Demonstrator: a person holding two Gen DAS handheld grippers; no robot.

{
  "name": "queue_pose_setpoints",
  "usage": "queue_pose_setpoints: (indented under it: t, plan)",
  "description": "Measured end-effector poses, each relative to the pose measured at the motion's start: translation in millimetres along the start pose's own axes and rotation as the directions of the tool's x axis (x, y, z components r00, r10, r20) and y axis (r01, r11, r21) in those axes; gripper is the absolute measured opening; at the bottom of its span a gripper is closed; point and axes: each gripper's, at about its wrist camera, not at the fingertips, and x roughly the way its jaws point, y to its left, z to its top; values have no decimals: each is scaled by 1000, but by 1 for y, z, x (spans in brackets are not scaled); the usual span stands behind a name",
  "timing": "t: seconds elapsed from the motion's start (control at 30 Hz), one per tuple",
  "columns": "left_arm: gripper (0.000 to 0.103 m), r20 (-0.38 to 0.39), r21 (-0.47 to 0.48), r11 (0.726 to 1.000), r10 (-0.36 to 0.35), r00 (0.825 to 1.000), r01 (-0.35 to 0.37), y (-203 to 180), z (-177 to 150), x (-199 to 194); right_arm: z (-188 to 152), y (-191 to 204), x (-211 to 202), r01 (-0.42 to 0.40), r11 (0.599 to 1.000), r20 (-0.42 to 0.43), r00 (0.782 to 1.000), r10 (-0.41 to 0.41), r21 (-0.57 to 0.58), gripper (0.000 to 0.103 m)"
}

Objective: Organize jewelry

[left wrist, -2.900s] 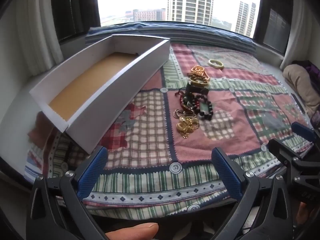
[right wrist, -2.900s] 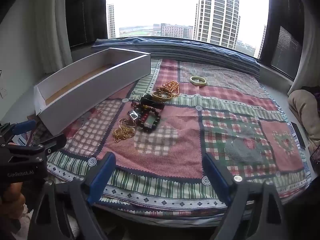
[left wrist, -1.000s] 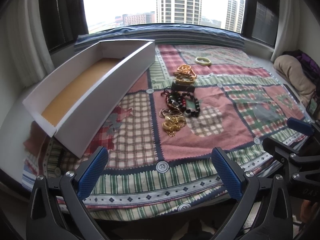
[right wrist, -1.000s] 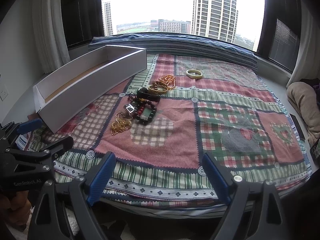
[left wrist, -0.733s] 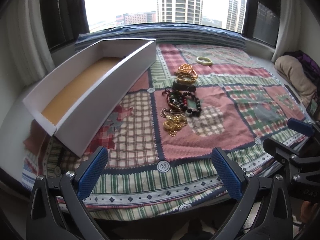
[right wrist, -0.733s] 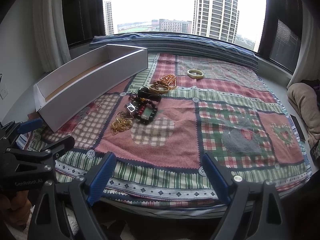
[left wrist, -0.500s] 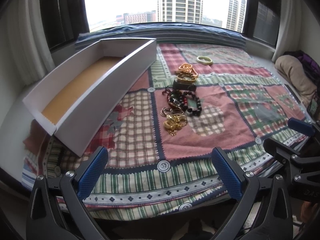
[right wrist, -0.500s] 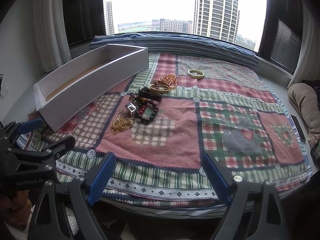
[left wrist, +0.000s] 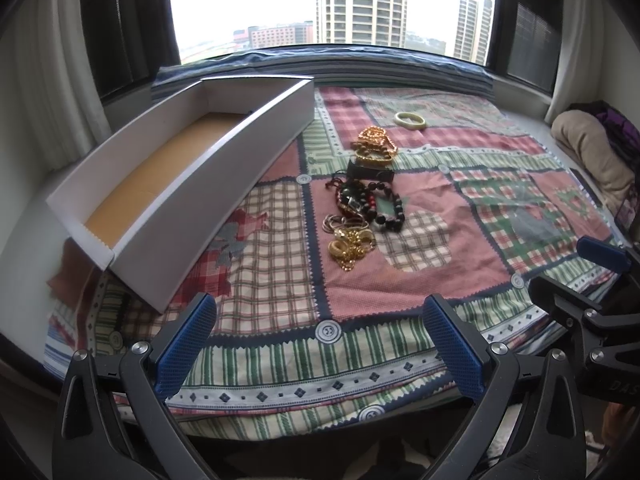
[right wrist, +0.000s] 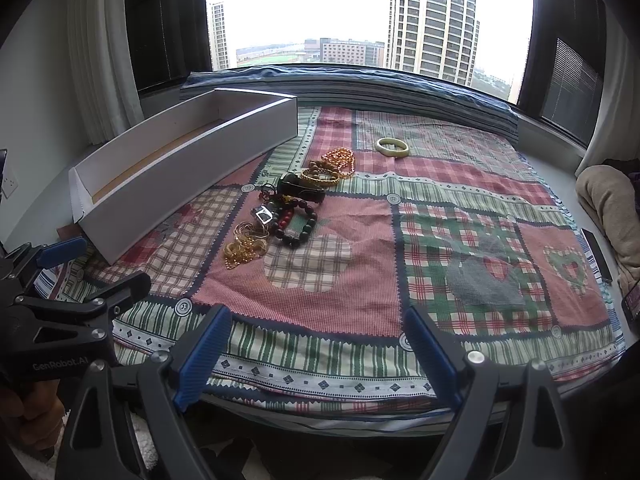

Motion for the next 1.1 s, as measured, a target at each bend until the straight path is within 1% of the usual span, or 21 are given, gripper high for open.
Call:
queue_pose_setpoints:
  t: [0.23, 0.37, 0.57, 0.7, 0.8, 0.87, 0.93, 1.07, 1.1]
  plan:
    - [103, -1, -2, 1000, 1, 1000, -1, 0, 0, 0, 0, 0, 0, 1, 1000, 3, 1000, -1, 2, 90]
    - [103, -3, -29, 1000, 7, 1000, -7, 8, -2, 1, -2, -2, 1, -1, 1000, 3, 1000, 1, 11, 90]
    - [102, -43, -71, 997, -6, 999, 3, 22, 2, 22, -3, -4, 5, -10, 1000, -7, 1000, 10, 19, 90]
    - [102, -97, -42, 997, -66, 993, 63, 19, 11, 48, -3, -8, 8, -14, 999, -14, 1000, 15, 31, 90]
    - [102, -150, 4, 994, -108, 983, 110, 8, 19, 78, -4, -13, 11, -13, 999, -23, 1000, 14, 45, 90]
    - [102, -176, 18, 991, -128, 976, 134, 0, 23, 101, -5, -18, 12, -15, 998, -23, 1000, 16, 57, 90]
    - [102, -199, 29, 991, -119, 973, 127, -7, 28, 125, -5, -22, 13, -13, 998, -25, 1000, 15, 66, 90]
    - [93, -217, 55, 993, -86, 972, 100, -19, 34, 161, -8, -31, 17, -14, 996, -37, 999, 17, 87, 90]
    - [93, -220, 64, 994, -76, 973, 93, -22, 35, 167, -8, -34, 19, -15, 996, -39, 999, 19, 93, 90]
